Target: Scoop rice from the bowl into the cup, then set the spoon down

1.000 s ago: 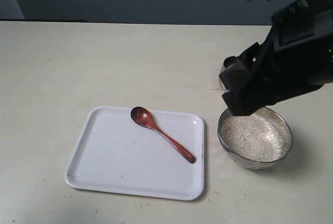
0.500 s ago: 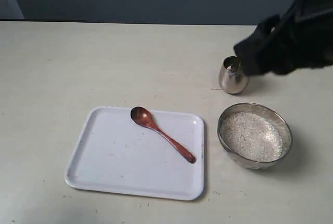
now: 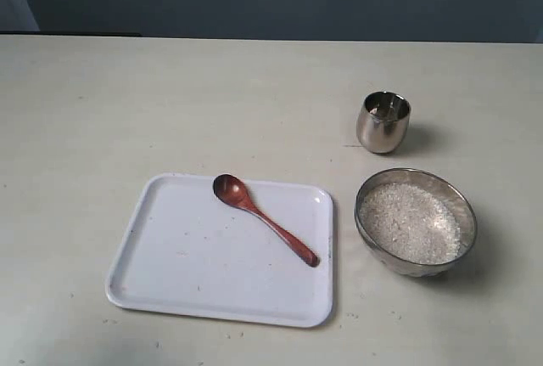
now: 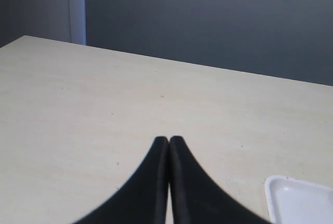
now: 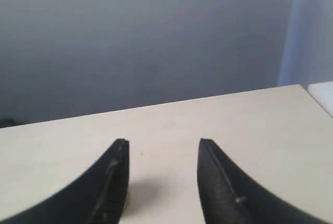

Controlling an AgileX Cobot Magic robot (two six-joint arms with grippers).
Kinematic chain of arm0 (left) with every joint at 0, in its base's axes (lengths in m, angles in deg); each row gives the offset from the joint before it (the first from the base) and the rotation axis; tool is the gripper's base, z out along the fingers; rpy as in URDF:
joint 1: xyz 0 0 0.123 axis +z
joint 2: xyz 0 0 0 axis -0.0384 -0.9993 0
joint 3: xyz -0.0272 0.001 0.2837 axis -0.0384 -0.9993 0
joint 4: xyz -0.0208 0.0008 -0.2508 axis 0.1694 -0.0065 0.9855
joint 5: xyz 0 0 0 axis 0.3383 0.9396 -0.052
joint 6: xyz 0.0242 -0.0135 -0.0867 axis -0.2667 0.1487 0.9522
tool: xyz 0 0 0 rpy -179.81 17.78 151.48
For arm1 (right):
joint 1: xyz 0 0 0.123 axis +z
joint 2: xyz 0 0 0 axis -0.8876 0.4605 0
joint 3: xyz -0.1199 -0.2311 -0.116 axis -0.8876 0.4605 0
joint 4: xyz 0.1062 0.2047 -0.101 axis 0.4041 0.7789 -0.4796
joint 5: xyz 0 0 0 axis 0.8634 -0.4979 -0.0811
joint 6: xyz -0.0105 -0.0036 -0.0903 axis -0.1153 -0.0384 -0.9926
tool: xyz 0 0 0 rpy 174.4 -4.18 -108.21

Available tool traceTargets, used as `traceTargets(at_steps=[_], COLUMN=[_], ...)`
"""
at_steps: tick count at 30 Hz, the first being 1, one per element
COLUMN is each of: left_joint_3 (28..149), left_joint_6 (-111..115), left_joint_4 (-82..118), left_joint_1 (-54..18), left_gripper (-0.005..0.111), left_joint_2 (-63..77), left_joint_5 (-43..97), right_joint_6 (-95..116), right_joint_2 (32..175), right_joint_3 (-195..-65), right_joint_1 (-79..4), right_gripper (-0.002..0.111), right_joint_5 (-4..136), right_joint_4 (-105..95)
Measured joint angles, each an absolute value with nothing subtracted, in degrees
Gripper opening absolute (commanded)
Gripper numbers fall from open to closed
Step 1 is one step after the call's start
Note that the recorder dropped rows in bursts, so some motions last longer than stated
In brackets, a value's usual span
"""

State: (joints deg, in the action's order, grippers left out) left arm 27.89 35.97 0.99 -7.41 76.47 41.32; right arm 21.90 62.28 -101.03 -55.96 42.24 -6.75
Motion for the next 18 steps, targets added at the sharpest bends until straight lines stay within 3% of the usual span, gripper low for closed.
traceTargets(at_steps=[9, 18], left_joint_3=[27.89, 27.89], left_joint_6=[35.97, 35.97], left_joint_4=[0.99, 0.99], left_joint_1=[-7.41, -7.41], left_gripper=[0.000, 0.000], left_joint_2=[76.47, 76.47], left_joint_5=[41.32, 41.32], right_joint_6=[21.65, 21.25], right_joint_2=[41.82, 32.18], right_joint_3=[-86.35, -74.43], right_joint_1=[-66.81, -68.91], right_gripper=[0.042, 0.042], right_joint_5=[43.40, 49.02], right_joint_4=[-6.21, -3.73])
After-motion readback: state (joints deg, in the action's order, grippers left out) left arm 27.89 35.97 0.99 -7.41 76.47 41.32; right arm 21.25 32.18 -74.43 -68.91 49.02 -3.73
